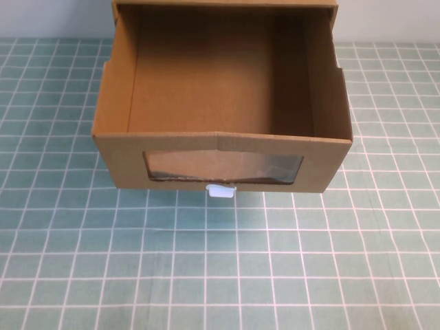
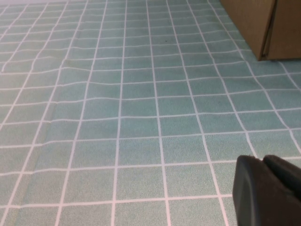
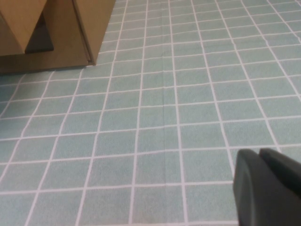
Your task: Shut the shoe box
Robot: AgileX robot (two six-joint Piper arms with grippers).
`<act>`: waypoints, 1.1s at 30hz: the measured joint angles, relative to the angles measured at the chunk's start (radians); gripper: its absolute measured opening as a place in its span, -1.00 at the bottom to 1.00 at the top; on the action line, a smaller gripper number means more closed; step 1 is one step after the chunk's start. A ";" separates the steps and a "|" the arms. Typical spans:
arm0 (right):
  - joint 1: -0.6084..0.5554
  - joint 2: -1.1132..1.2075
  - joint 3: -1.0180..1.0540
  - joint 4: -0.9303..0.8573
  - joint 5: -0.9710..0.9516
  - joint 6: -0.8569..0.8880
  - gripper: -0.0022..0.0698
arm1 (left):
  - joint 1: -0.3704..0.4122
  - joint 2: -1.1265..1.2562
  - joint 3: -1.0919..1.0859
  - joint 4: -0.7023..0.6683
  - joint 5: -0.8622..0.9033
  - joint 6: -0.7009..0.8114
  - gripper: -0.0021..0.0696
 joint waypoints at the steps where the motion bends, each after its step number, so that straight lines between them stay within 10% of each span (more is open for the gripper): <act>1: 0.000 0.000 0.000 0.000 0.000 0.000 -0.97 | 0.000 0.000 0.000 0.000 0.000 0.000 -0.96; 25: 0.000 0.000 0.000 0.000 0.000 0.000 -0.97 | 0.000 0.000 0.000 -0.005 -0.028 -0.009 -0.96; 33: 0.000 0.000 0.000 0.000 0.000 0.000 -0.97 | 0.000 0.000 0.000 -0.181 -0.233 -0.277 -0.96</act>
